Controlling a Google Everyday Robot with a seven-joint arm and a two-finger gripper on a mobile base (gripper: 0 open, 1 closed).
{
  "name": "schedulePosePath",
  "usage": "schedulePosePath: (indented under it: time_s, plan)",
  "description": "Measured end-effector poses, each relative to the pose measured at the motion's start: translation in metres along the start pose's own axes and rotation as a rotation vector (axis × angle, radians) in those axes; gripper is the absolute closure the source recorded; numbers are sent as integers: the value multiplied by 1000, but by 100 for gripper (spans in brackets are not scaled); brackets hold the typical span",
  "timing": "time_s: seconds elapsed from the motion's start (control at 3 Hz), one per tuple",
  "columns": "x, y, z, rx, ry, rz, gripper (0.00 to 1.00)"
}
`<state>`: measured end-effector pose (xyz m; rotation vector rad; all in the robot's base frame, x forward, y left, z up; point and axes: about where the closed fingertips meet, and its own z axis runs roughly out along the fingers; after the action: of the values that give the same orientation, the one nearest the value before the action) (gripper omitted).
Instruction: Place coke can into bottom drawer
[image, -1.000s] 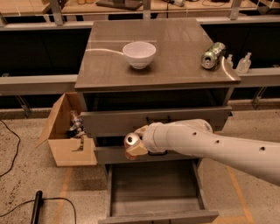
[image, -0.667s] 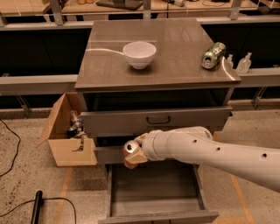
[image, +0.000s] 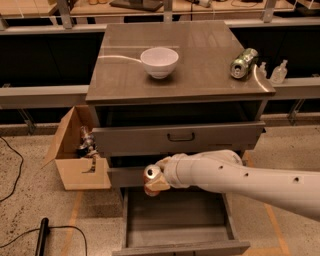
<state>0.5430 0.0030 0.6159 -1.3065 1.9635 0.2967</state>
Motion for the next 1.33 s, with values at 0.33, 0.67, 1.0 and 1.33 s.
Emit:
schedulePosePath:
  time_s: [0.33,0.67,1.0,1.33]
  plan:
    - [66,9,36,3,53,21,100]
    - [121,19,68,5,78,45,100]
    - [184,30,119,39,115,70,100]
    - [218,32,157,82,123,96,100]
